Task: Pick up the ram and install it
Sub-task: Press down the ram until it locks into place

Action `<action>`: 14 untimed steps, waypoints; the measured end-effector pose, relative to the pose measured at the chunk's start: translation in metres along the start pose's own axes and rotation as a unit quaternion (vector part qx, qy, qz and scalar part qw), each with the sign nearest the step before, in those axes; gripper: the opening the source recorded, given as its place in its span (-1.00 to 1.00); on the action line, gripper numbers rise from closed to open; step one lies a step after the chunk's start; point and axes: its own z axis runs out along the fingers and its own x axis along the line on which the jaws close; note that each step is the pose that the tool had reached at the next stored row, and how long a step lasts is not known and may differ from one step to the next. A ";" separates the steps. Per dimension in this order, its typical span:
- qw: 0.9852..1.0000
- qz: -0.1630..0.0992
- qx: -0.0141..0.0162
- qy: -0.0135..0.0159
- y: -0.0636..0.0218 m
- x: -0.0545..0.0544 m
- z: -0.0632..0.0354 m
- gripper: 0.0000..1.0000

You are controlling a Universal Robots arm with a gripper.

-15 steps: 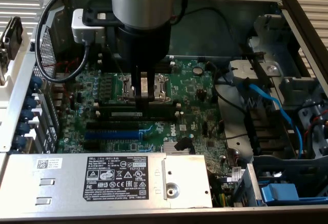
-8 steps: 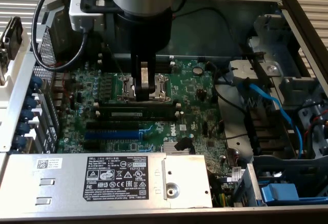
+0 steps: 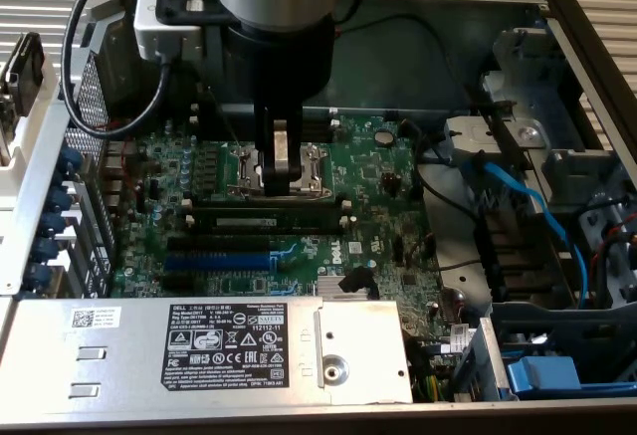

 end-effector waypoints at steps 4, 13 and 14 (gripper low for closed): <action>1.000 0.000 0.000 0.000 0.0000 0.000 0.0000 -0.80; 0.999 0.036 0.001 0.001 0.0000 0.000 0.0003 -0.80; 0.999 0.045 0.001 0.001 0.0000 0.000 0.0004 -0.80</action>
